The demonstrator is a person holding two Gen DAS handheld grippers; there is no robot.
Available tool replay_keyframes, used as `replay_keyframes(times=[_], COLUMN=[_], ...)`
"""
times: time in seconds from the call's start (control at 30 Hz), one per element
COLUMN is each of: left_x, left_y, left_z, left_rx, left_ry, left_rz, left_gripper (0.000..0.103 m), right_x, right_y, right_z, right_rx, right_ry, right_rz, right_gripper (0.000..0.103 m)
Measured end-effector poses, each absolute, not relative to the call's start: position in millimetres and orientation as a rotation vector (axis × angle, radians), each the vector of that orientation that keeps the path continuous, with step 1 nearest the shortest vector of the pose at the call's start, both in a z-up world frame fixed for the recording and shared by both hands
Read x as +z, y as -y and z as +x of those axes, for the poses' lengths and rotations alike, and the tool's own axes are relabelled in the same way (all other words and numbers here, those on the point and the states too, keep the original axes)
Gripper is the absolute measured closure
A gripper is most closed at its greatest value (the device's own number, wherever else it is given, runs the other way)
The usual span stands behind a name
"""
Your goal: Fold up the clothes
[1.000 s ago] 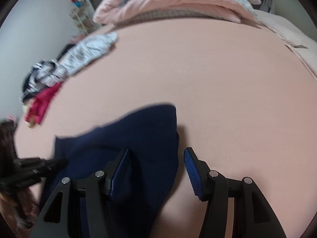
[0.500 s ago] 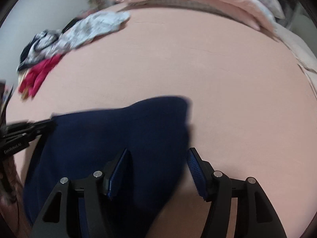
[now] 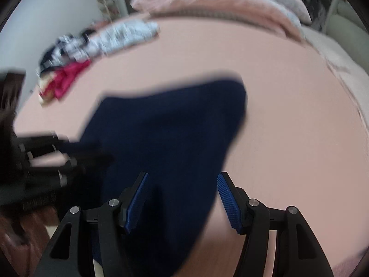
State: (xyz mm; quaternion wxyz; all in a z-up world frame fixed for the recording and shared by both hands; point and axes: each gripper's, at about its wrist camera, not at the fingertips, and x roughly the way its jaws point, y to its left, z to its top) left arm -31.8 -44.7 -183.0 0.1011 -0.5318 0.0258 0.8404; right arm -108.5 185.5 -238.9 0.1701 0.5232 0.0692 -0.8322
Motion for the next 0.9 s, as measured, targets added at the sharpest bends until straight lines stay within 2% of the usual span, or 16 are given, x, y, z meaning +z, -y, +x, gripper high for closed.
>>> replay_keyframes(times=[0.03, 0.07, 0.13, 0.23, 0.3, 0.4, 0.5, 0.67, 0.77, 0.8, 0.9], left_x=[-183, -183, -179, -153, -145, -159, -181, -137, -143, -150, -179], left_y=[54, 64, 78, 77, 65, 48, 58, 102, 91, 82, 68], left_z=[-26, -21, -15, -10, -4, 4, 0, 9, 26, 32, 31], left_rx=[2.496, 2.510, 2.517, 2.556, 2.505, 2.499, 2.541, 2.598, 2.478, 2.449, 2.475], left_ry=[-0.089, -0.102, -0.084, -0.021, 0.016, -0.123, -0.405, -0.017, 0.095, 0.083, -0.136], left_rz=[-1.579, -1.588, -1.591, -1.474, -1.430, -1.461, -1.551, -1.483, -1.448, -1.452, -1.594], left_gripper=[0.064, 0.064, 0.062, 0.063, 0.063, 0.063, 0.062, 0.063, 0.063, 0.063, 0.060], right_x=[-248, -248, -240, -208, -211, -222, -240, -216, -213, -217, -237], right_y=[-193, -204, -229, -209, -197, -187, -190, -236, -232, -225, -209], right_z=[-103, -102, -106, -93, -86, -76, -70, -66, -61, -60, -55], right_rx=[-2.376, -2.402, -2.455, -2.523, -2.506, -2.484, -2.488, -2.544, -2.480, -2.438, -2.404], right_ry=[-0.201, -0.134, 0.140, 0.061, -0.008, -0.100, -0.171, 0.035, 0.080, 0.073, -0.057], right_rz=[1.532, 1.534, 1.631, 1.460, 1.444, 1.453, 1.520, 1.467, 1.440, 1.455, 1.561], right_gripper=[0.043, 0.043, 0.043, 0.043, 0.043, 0.043, 0.043, 0.043, 0.043, 0.043, 0.043])
